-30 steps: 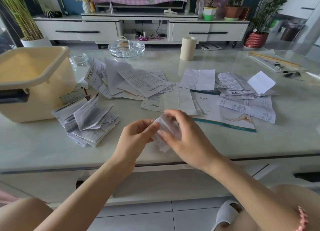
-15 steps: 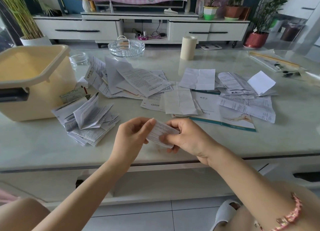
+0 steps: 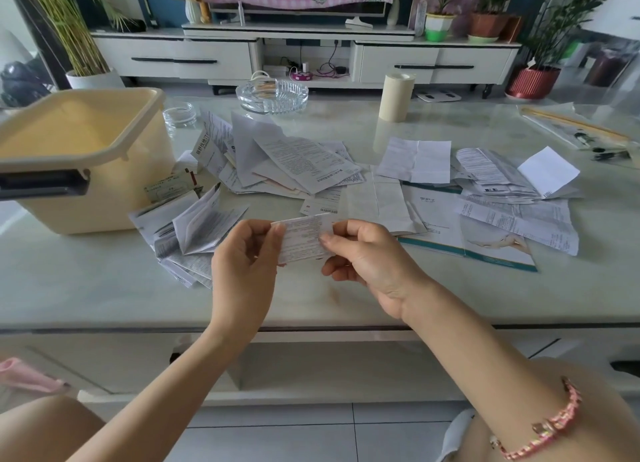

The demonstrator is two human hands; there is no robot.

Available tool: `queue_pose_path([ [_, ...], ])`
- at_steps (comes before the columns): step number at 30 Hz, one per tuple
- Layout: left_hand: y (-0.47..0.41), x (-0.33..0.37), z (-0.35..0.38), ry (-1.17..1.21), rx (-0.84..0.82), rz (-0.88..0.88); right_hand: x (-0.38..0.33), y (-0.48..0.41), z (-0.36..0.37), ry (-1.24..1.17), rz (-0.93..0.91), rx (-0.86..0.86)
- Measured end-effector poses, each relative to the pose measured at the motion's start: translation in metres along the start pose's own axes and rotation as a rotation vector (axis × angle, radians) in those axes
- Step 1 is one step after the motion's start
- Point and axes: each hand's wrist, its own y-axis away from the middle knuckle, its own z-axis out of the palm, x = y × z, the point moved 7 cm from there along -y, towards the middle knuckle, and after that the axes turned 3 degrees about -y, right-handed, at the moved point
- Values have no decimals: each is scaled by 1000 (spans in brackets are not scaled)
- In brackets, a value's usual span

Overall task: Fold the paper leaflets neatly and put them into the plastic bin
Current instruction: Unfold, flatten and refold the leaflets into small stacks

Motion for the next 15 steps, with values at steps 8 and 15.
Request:
queue_pose_path([
  [8, -12, 20, -44, -591, 240, 482, -8, -17, 4, 28, -72, 115],
  [15, -9, -8, -36, -604, -14, 339, -3, -38, 12, -24, -57, 218],
])
